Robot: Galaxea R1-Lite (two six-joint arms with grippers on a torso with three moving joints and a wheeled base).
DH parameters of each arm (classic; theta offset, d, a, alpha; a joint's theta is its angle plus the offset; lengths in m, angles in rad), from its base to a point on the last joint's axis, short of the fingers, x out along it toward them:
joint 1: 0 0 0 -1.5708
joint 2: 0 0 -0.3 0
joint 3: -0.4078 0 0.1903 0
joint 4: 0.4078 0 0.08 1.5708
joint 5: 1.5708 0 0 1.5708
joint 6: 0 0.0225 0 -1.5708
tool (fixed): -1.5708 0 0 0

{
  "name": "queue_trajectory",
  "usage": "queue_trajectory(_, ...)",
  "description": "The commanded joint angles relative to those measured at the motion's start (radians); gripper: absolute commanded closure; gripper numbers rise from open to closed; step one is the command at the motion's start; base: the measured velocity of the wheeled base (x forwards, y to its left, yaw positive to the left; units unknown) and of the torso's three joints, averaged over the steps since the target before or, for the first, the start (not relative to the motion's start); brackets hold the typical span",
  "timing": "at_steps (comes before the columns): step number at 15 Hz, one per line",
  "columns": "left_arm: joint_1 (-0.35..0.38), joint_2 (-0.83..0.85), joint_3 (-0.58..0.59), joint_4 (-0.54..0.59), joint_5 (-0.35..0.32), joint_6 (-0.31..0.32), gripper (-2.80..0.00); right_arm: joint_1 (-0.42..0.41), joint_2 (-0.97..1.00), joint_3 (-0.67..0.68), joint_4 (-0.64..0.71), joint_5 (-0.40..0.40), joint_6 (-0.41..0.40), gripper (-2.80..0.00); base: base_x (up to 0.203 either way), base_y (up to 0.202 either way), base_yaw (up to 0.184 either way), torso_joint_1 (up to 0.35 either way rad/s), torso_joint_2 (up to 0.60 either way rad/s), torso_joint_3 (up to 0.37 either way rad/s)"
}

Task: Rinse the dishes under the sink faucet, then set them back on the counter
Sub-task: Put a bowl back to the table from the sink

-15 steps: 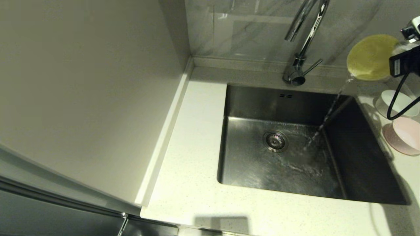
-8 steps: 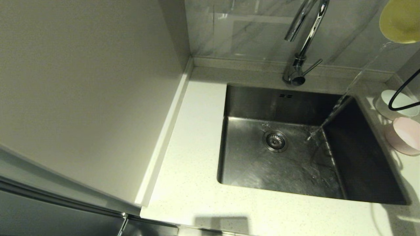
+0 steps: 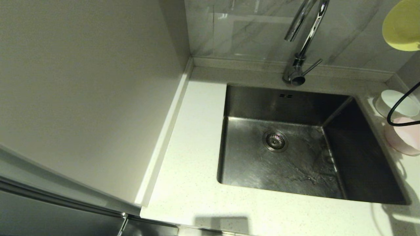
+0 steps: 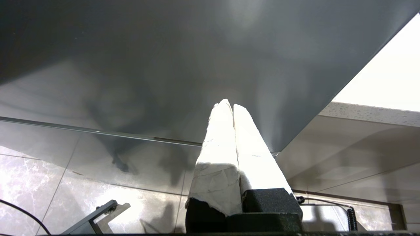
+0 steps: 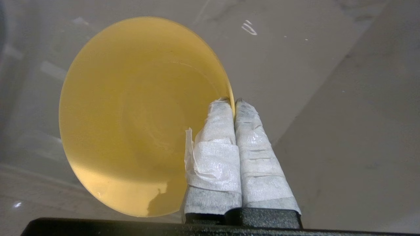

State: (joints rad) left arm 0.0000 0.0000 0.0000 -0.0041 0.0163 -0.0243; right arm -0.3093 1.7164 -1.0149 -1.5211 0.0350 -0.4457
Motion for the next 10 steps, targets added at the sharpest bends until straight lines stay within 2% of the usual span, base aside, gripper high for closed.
queue_trajectory(1, 0.0, -0.002, 0.0, -0.001, 0.001, 0.0, 0.0, 0.004, 0.006, -0.002, -0.009, 0.0, -0.004, 0.0, 0.0, 0.0, 0.0, 0.0, 0.0, 0.0)
queue_trajectory(4, 0.0, -0.002, 0.0, -0.001, 0.001, 0.0, 0.0, 0.003, 0.025, -0.081, 0.0, -0.009, -0.003, 0.0, 0.0, 0.0, 0.0, 0.0, 0.0, 0.0)
queue_trajectory(6, 0.0, -0.002, 0.0, -0.001, 0.001, 0.0, 0.0, 0.0, 0.043, -0.045, 0.008, -0.015, -0.001, 0.0, 0.0, 0.0, 0.0, 0.0, 0.0, 0.0)
queue_trajectory(9, 0.0, -0.002, 0.0, -0.001, 0.001, 0.0, 0.0, -0.002, 0.062, -0.179, 0.054, -0.05, 0.001, 0.0, 0.0, 0.0, 0.0, 0.0, 0.0, 0.0)
queue_trajectory(10, 0.0, -0.002, 0.0, -0.001, 0.001, 0.0, 0.0, -0.002, 0.055, -0.183, 0.119, -0.059, 0.004, 0.0, 0.0, 0.0, 0.0, 0.0, 0.0, 0.0)
